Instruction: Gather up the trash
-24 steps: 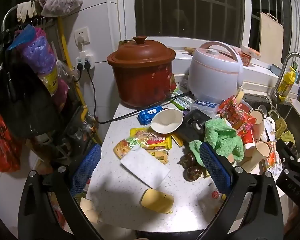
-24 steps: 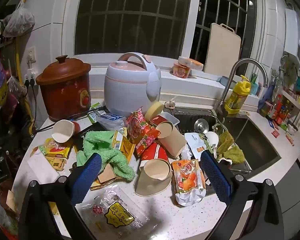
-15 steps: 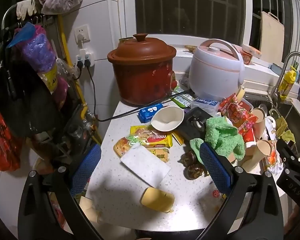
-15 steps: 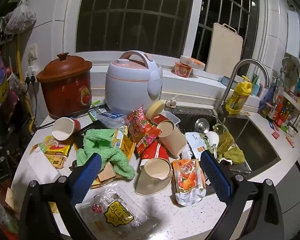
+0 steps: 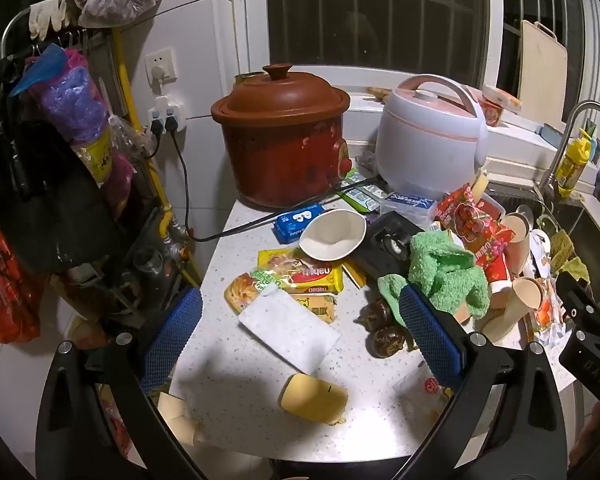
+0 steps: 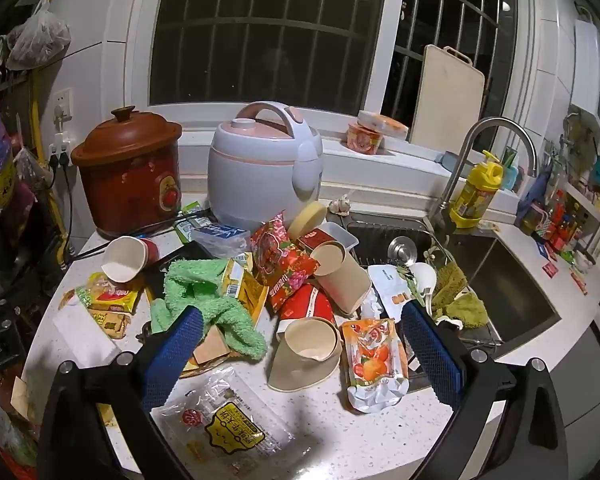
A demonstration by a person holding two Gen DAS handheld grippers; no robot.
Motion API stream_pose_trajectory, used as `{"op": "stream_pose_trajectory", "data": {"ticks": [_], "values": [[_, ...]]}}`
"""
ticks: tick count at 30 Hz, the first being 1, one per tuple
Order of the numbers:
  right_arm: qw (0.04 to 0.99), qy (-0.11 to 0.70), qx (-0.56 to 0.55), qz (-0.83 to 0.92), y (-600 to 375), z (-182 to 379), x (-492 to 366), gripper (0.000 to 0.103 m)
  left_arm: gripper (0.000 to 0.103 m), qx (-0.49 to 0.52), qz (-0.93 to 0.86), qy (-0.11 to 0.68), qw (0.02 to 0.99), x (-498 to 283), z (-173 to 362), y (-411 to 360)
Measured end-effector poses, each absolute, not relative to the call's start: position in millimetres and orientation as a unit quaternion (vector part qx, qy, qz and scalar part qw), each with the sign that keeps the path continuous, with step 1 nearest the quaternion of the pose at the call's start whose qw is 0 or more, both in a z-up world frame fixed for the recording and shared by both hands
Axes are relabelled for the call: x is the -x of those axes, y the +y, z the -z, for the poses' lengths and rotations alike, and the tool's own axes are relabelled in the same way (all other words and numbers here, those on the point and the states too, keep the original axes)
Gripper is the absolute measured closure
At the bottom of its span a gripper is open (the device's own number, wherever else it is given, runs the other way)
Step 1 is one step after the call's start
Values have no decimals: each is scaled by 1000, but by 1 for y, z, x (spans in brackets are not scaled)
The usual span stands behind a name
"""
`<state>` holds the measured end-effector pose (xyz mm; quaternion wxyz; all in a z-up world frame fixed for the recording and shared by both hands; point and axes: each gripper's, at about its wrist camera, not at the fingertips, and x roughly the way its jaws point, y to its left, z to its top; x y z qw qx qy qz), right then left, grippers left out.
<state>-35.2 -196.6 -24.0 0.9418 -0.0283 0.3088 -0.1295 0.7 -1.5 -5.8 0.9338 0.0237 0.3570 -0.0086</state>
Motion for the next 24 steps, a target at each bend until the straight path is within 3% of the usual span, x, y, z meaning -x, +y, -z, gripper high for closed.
{"op": "stream_pose_trajectory", "data": {"ticks": [24], "values": [[941,312,23,128,-199,24,37,5,7,-23,9,359,933,2,14,1]]}}
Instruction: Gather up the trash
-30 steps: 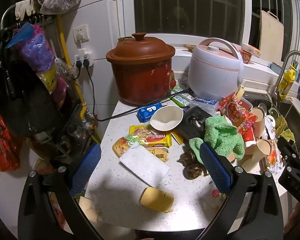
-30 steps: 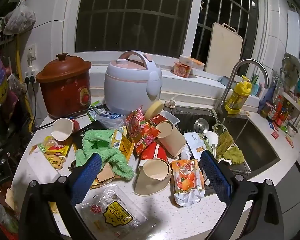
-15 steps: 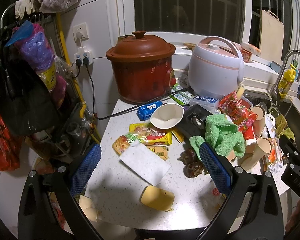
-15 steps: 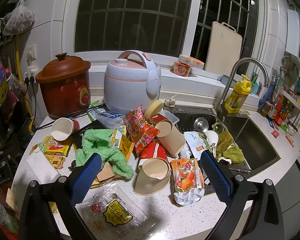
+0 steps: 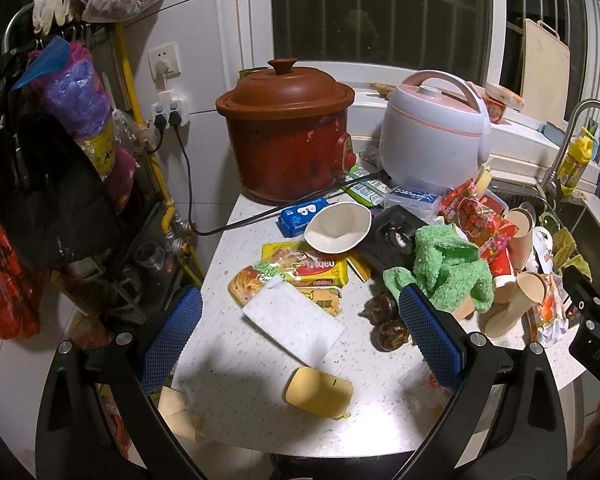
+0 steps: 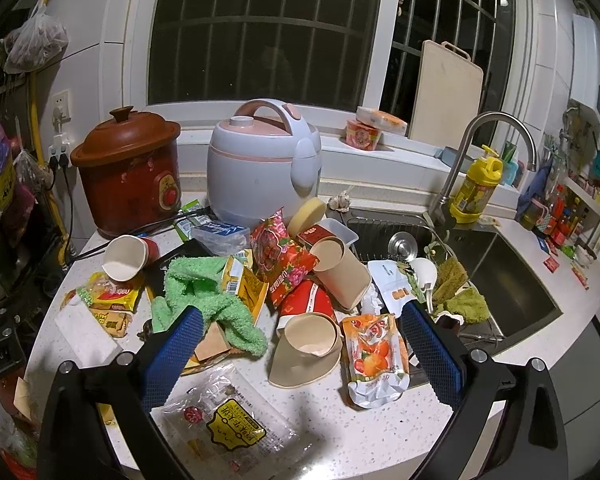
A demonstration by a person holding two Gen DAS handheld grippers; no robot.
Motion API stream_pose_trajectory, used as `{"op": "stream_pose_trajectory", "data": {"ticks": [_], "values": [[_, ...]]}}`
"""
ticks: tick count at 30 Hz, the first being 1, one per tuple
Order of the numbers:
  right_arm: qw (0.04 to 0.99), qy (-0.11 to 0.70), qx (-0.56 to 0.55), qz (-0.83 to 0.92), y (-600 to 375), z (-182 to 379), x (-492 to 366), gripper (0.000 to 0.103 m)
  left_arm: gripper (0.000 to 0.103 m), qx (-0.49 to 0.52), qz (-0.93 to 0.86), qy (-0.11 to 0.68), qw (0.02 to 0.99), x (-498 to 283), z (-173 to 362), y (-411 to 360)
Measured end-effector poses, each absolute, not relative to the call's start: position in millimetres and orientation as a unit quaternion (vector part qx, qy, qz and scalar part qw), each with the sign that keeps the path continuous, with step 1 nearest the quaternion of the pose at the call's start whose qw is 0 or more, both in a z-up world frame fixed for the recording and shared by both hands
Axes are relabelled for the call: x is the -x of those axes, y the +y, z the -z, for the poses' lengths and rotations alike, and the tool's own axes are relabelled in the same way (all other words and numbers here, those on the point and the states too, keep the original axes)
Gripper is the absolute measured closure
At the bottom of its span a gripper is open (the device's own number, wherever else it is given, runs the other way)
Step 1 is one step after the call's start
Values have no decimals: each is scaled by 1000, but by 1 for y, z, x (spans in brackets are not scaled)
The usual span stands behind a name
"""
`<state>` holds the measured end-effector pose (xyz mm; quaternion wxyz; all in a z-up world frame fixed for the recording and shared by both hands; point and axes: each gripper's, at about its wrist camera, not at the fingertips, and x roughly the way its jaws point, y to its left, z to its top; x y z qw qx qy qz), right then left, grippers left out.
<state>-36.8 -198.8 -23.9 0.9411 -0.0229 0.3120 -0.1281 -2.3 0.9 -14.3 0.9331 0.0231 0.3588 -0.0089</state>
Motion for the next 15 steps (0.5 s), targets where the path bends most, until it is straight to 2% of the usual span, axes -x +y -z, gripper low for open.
{"op": "stream_pose_trajectory", "data": {"ticks": [15], "values": [[940,316,17,130,-199,25,38,5,7,-23,9,361,932,8,22,1]]}}
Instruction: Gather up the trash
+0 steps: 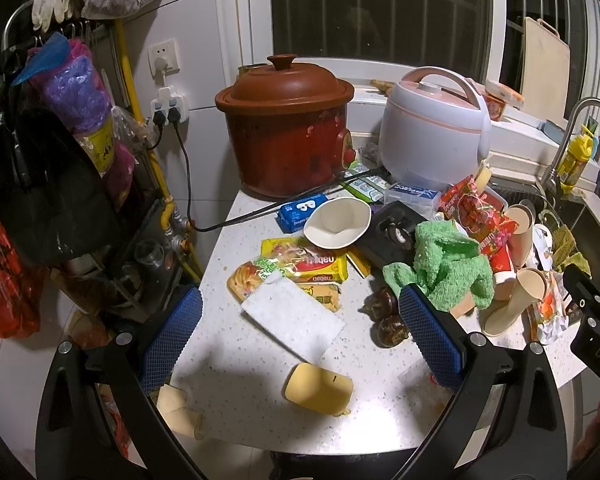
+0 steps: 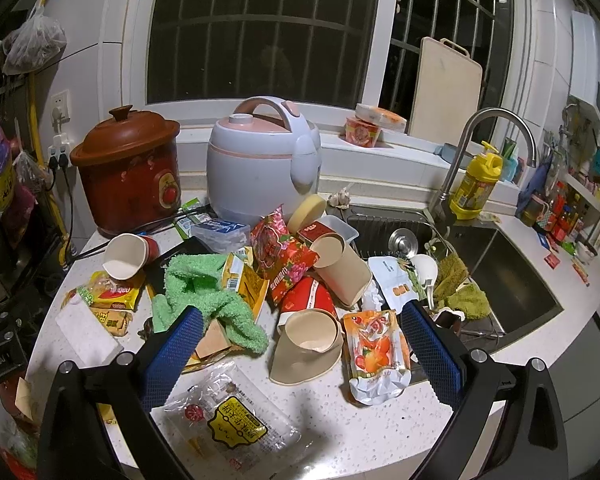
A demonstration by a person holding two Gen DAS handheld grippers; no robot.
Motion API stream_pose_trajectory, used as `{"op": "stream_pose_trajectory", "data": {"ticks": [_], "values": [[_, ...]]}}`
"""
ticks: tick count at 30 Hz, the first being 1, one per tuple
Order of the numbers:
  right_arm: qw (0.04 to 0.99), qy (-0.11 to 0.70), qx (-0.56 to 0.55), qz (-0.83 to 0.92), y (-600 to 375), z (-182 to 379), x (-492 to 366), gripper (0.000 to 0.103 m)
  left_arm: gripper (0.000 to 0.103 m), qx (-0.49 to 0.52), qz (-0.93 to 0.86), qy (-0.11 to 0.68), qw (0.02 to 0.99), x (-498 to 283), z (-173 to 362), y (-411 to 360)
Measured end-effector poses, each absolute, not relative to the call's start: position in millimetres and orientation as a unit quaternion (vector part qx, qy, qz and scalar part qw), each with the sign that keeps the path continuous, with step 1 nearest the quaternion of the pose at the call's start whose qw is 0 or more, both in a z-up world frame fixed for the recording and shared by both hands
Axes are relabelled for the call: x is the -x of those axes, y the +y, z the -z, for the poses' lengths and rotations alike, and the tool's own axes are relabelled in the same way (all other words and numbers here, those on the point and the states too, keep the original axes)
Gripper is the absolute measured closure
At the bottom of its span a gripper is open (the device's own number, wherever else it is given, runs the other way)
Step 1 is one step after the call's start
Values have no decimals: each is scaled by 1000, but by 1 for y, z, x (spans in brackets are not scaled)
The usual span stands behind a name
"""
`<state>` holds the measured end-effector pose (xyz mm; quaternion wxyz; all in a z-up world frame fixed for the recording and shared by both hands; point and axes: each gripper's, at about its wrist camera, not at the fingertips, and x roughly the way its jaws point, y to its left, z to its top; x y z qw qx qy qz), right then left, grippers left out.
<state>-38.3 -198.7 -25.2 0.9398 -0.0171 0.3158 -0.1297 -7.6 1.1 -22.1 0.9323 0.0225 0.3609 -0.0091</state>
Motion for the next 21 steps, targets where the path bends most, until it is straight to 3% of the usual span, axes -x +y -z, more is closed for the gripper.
{"op": "stream_pose_trajectory", "data": {"ticks": [21], "values": [[939,320,15,124,-199,28,39,5,7,-23,9,364,931,7,23,1]]}}
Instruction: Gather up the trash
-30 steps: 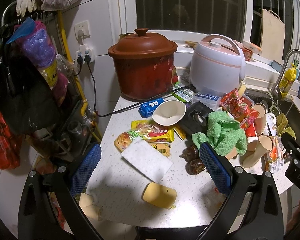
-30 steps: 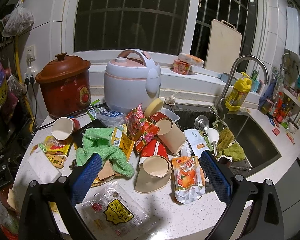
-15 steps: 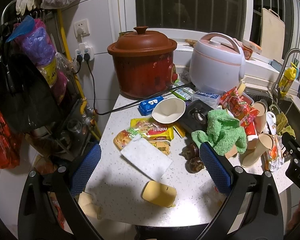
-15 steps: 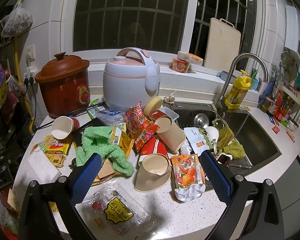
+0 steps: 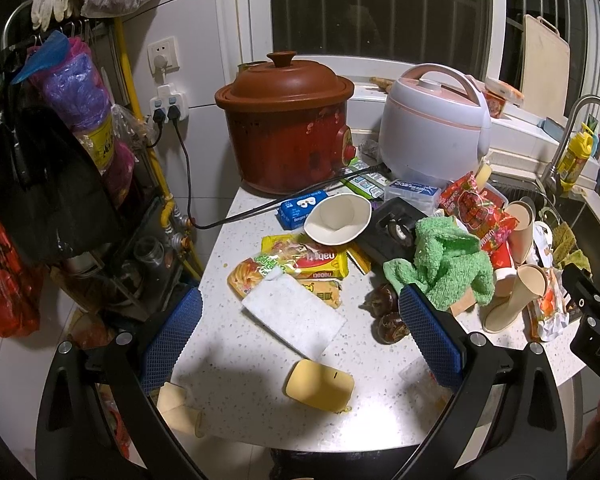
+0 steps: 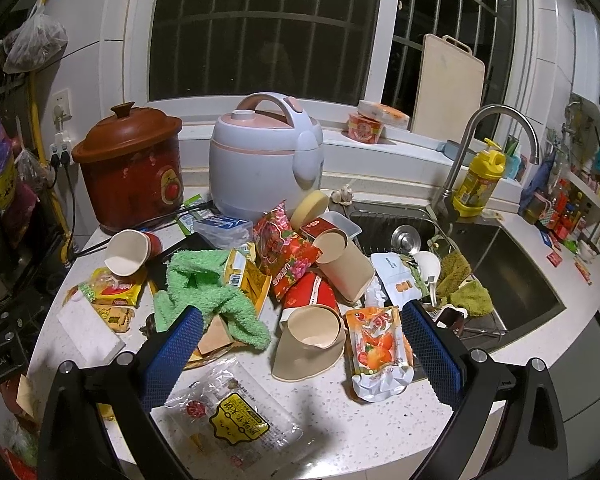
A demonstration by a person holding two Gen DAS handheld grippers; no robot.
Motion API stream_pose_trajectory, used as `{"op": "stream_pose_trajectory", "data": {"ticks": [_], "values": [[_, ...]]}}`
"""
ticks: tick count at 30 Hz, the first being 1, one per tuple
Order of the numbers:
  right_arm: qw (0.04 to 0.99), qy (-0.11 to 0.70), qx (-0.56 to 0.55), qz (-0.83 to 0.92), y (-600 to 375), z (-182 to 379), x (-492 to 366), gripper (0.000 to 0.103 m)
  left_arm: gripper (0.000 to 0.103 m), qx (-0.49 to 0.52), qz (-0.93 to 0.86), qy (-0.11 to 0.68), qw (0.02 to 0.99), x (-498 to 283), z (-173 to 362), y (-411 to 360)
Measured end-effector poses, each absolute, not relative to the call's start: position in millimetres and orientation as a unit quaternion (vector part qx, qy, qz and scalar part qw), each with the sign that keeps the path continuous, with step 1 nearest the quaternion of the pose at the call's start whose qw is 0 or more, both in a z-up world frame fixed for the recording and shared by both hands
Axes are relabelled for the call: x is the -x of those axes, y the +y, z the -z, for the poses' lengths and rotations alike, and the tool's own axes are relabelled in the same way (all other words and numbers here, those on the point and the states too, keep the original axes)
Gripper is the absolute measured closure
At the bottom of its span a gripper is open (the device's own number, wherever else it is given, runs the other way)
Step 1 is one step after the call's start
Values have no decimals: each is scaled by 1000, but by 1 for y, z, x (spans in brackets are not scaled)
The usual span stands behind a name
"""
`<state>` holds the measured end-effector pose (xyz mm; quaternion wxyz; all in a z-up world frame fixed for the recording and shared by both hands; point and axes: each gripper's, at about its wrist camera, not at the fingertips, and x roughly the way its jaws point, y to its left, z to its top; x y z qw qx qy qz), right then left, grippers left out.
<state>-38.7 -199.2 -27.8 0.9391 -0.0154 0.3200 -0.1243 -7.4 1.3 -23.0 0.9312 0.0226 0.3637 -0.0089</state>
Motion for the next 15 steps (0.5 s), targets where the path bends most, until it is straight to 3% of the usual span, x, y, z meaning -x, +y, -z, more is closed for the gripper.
{"op": "stream_pose_trajectory", "data": {"ticks": [15], "values": [[941,323,20,96,-193,32,31,5,7,-24,6,377,926,15,36,7]]}}
